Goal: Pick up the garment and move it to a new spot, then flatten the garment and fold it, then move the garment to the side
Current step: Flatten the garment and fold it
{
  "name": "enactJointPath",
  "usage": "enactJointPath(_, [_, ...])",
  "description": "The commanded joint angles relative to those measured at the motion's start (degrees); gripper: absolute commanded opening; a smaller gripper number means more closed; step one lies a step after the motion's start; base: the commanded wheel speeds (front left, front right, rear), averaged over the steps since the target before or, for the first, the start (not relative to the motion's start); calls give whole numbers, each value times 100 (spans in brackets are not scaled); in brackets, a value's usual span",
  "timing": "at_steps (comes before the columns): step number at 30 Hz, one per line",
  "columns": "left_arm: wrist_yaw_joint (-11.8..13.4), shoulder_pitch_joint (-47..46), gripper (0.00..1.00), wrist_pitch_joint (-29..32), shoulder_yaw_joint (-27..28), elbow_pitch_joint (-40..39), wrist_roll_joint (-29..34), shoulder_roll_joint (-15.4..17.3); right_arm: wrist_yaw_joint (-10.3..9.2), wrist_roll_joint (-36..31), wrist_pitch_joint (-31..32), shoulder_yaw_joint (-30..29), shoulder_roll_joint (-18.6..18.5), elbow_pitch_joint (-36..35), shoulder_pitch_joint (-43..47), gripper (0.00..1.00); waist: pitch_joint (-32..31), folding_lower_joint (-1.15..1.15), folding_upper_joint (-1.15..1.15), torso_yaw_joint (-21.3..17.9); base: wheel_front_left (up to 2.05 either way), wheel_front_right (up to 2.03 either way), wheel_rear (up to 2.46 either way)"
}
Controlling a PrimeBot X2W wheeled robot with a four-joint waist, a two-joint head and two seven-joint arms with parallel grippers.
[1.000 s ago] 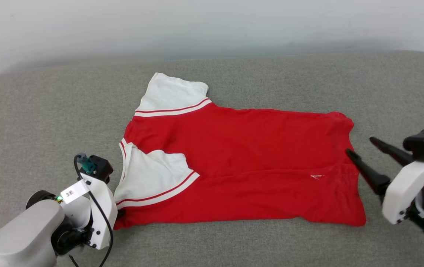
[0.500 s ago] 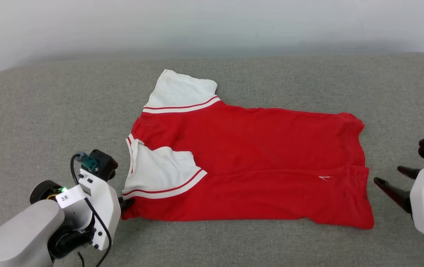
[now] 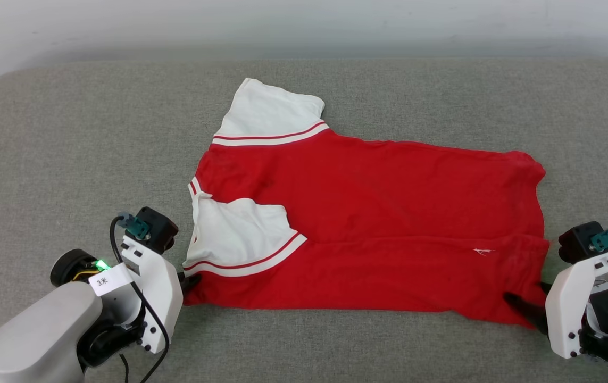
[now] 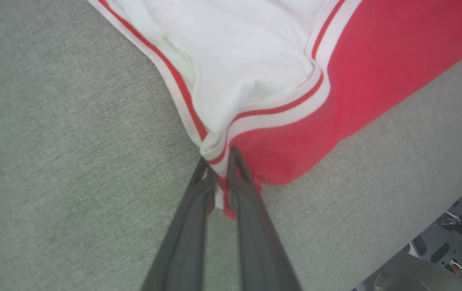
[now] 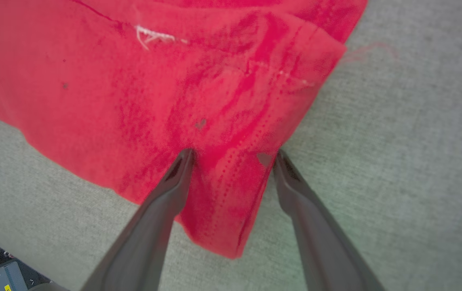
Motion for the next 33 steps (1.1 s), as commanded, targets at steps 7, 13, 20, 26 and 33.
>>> enactJointPath(7, [44,113,0,-118,-13,122,-51,-68,-2,-34,-387,481,165,450,2,0,-49,0,0,8,0,0,0])
enactJointPath(13, [13,253,0,-193,-19,175,-133,-13,-7,-52,-856,597,-193,339,-133,0,-305,0,0,-61,0,0,0])
enactJointPath(20, [111,496,0,-109,-49,-174,-222,241,-6,13,-1068,655,-577,-112,40,0,-621,0,0,-85,0,0,0])
enactJointPath(26, [319,861,0,-64,-97,-704,-314,511,-6,103,-956,489,-842,-594,458,0,-743,0,0,-73,0,0,0])
enactJointPath(33, [557,1302,0,-53,-200,-1046,-456,655,-6,49,-702,16,-950,-973,1126,0,-747,0,0,-47,0,0,0])
